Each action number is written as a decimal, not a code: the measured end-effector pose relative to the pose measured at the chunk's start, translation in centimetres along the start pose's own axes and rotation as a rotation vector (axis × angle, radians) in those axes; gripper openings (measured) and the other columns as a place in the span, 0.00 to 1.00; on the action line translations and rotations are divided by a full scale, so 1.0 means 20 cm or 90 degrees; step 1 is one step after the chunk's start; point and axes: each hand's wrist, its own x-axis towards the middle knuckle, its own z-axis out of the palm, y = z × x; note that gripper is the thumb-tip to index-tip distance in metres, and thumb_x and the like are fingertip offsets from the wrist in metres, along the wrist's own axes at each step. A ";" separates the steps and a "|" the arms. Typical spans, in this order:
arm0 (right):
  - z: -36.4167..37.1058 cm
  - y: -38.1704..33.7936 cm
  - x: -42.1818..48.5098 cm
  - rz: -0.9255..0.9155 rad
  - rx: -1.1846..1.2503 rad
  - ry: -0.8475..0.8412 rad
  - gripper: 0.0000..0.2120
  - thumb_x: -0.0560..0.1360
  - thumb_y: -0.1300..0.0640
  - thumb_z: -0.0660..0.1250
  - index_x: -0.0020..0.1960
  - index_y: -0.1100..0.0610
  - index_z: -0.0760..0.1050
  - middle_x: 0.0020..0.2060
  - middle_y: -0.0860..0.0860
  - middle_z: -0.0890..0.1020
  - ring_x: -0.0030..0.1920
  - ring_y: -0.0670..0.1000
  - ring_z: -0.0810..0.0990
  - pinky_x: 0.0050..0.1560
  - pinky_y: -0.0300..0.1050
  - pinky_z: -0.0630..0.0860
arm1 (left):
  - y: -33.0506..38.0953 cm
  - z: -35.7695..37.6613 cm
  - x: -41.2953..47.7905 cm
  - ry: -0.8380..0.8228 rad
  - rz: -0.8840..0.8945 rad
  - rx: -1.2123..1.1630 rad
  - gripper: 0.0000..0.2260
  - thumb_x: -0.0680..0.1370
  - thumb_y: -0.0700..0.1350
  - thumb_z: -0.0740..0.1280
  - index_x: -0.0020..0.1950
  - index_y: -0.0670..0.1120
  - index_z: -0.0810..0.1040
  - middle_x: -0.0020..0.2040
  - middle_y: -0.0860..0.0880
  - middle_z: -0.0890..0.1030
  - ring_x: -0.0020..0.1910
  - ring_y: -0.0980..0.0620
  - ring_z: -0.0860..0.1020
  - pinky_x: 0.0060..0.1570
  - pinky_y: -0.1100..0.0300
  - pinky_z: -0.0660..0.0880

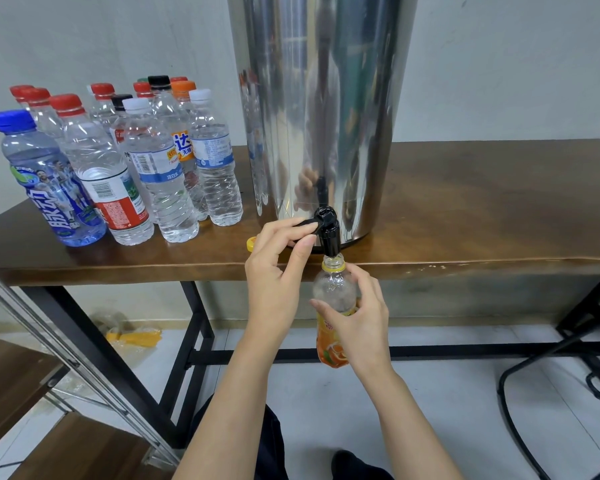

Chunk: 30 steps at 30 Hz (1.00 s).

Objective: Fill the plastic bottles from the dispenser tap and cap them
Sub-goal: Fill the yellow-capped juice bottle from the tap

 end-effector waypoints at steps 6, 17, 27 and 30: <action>0.01 0.00 0.00 0.000 0.001 0.000 0.33 0.66 0.51 0.80 0.67 0.44 0.70 0.61 0.42 0.72 0.60 0.40 0.72 0.57 0.33 0.71 | -0.01 0.00 0.00 0.000 0.003 0.010 0.07 0.80 0.43 0.67 0.55 0.51 0.82 0.56 0.53 0.80 0.61 0.54 0.77 0.62 0.62 0.71; 0.01 0.01 -0.01 -0.009 0.014 -0.002 0.32 0.66 0.53 0.80 0.65 0.41 0.70 0.59 0.40 0.73 0.59 0.34 0.71 0.55 0.27 0.69 | -0.03 -0.04 0.03 -0.046 0.035 0.054 0.09 0.78 0.51 0.67 0.55 0.52 0.83 0.57 0.54 0.80 0.59 0.48 0.77 0.63 0.50 0.72; 0.01 0.02 -0.01 -0.018 0.010 0.004 0.31 0.66 0.53 0.80 0.64 0.40 0.70 0.58 0.40 0.73 0.59 0.33 0.71 0.56 0.28 0.70 | -0.04 -0.07 0.06 -0.072 0.073 0.121 0.07 0.78 0.46 0.69 0.55 0.50 0.83 0.57 0.55 0.80 0.60 0.54 0.74 0.61 0.68 0.65; 0.01 0.02 -0.01 -0.017 0.014 0.002 0.32 0.66 0.53 0.80 0.65 0.42 0.70 0.59 0.40 0.73 0.59 0.34 0.71 0.57 0.32 0.71 | -0.04 -0.07 0.07 -0.078 0.080 0.120 0.09 0.78 0.50 0.68 0.55 0.51 0.83 0.57 0.56 0.80 0.59 0.54 0.75 0.60 0.69 0.66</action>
